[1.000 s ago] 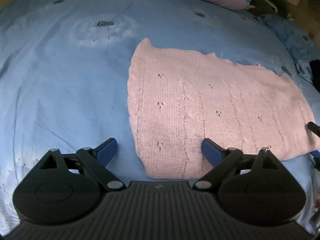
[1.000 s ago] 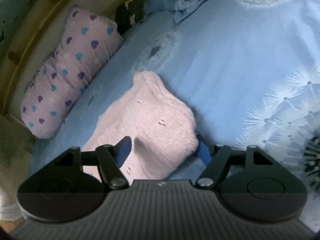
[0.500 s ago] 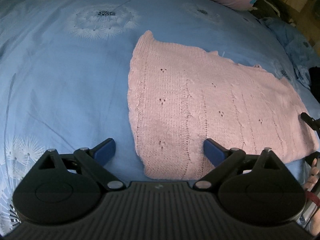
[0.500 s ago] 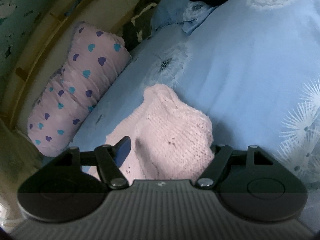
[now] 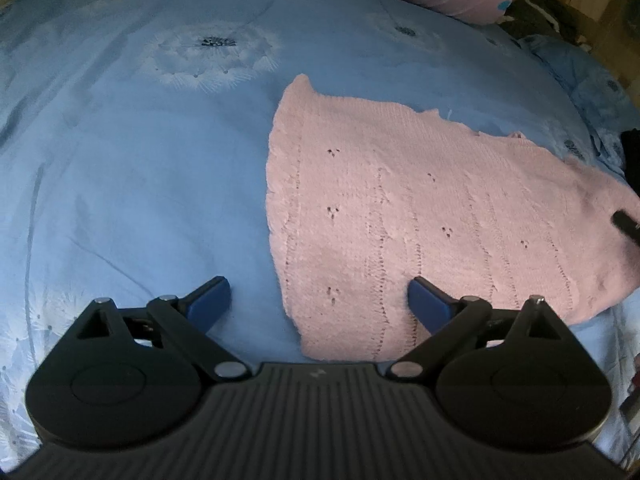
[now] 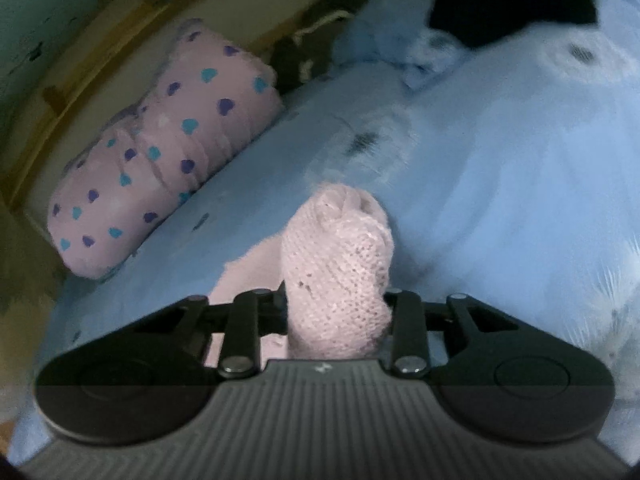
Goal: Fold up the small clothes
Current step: 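Grasp the cardigan side with the right gripper and fold it over the middle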
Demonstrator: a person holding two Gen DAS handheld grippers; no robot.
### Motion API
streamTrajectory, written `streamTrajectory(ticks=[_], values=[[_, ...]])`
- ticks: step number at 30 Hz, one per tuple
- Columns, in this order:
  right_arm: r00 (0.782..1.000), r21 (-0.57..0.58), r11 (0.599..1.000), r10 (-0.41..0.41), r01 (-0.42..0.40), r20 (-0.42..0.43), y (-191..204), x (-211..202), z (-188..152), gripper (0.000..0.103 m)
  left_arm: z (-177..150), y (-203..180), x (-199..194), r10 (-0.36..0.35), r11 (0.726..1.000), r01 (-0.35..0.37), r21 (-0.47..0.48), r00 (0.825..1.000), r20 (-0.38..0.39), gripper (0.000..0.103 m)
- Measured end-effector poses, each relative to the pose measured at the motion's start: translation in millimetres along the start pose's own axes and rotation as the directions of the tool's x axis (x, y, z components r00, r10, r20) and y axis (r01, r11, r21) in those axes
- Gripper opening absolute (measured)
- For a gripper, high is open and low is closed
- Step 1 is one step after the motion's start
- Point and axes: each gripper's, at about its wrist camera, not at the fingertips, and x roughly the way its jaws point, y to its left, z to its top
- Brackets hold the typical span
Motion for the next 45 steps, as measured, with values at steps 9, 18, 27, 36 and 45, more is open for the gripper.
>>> streamTrajectory(ticks=[9, 18, 27, 36, 45], values=[[0.997, -0.255, 0.965, 0.073, -0.064, 0.028, 73, -15, 11, 0.033, 2, 15, -6, 0.000, 0.999, 0.000, -0.046, 1.000, 0.005, 0.098], [0.979, -0.488, 0.852, 0.197, -0.192, -0.042, 165, -19, -12, 0.033, 5, 31, -11, 0.043, 0.996, -0.041, -0.081, 0.999, 0.017, 0.098], [0.954, -0.615, 0.735, 0.157, -0.285, -0.255, 196, 14, -84, 0.033, 4, 45, -14, 0.066, 0.993, -0.064, -0.101, 0.997, 0.026, 0.098], [0.967, -0.583, 0.773, 0.185, -0.252, -0.173, 206, 9, -76, 0.032, 1, 63, -18, 0.093, 0.987, -0.089, -0.133, 0.995, 0.028, 0.098], [0.942, -0.647, 0.685, 0.271, -0.335, -0.200, 242, -3, -102, 0.032, -3, 86, -26, 0.145, 0.973, -0.137, -0.185, 0.989, 0.032, 0.098]])
